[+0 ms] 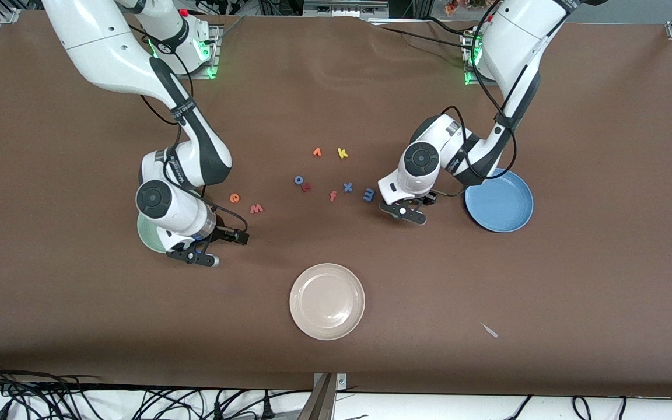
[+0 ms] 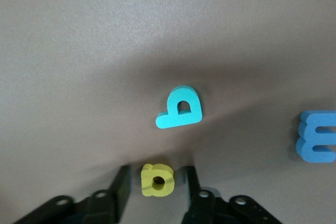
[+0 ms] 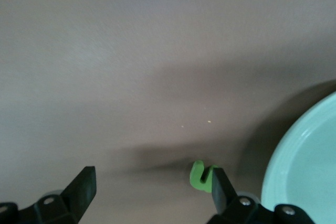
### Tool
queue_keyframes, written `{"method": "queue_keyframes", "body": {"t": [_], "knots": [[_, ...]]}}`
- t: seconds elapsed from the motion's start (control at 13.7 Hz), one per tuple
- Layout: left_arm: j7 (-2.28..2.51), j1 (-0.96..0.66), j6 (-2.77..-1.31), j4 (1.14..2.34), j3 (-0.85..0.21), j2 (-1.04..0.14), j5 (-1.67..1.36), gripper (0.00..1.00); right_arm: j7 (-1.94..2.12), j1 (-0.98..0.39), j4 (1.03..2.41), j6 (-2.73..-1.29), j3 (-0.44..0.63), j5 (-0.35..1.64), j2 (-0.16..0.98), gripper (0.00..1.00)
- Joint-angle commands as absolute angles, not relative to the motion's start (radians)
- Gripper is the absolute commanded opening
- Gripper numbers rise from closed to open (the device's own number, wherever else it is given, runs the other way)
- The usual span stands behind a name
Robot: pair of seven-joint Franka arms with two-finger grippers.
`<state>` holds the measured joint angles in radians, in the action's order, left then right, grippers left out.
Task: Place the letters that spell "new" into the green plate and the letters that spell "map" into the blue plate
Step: 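Carry the letters to the green and blue plates and release them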
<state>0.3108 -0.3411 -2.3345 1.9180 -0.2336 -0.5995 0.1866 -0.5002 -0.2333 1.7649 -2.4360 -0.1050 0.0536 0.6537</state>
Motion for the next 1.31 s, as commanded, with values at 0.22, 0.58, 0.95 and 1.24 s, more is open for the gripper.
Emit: {"method": "queue_keyframes", "body": {"t": [0.22,0.58,0.95,1.24], "knots": [[0.257,-0.315,-2.313,1.924,-0.235,-0.545,0.221,0.13,-0.511,-0.224,1.864,-2.499,-0.109,0.049,0.615,0.95],[0.042,-0.218,-2.157,1.911,-0.236,-0.421,0.218,0.13,-0.503,-0.222,1.897,-2.513,-0.101,0.048,0.604,0.88],[-0.217,-0.085,-2.077,1.924,-0.235,-0.365,0.224,0.16,-0.485,-0.221,1.924,-2.533,-0.098,0.048,0.595,0.61],[-0.324,0.003,-2.088,1.988,-0.235,-0.370,0.320,0.17,-0.480,-0.221,1.925,-2.534,-0.094,0.048,0.595,0.31]]}}
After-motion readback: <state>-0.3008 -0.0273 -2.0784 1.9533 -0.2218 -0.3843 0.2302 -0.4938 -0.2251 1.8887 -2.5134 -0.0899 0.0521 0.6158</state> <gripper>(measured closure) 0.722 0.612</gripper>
